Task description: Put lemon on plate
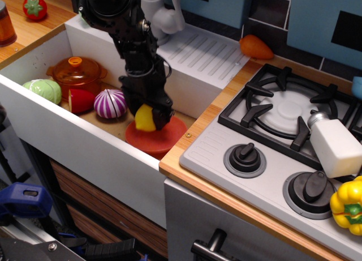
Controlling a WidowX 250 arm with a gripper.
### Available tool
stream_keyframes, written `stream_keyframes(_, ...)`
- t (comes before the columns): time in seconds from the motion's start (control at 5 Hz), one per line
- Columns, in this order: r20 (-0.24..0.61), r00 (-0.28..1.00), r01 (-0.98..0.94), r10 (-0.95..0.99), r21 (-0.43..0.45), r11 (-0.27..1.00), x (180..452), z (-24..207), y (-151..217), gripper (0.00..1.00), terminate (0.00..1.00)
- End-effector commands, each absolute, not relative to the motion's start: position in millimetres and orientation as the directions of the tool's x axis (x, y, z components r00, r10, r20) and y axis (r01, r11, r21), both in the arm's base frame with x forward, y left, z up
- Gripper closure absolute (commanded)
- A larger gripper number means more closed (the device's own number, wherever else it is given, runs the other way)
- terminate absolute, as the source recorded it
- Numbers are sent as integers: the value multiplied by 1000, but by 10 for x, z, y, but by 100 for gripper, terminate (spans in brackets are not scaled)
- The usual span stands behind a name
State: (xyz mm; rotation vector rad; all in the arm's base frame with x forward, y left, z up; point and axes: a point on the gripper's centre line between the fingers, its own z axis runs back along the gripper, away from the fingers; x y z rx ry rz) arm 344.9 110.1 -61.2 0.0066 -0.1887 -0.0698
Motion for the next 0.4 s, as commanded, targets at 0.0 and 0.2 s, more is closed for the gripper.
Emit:
stream_keyframes(0.0, 225, 971, 72, -74, 19, 997, 3529, -525, 1106, 100, 0)
stream_keyframes(0.2, 198, 979, 43, -51, 42, 998, 3414, -370, 984, 100, 0)
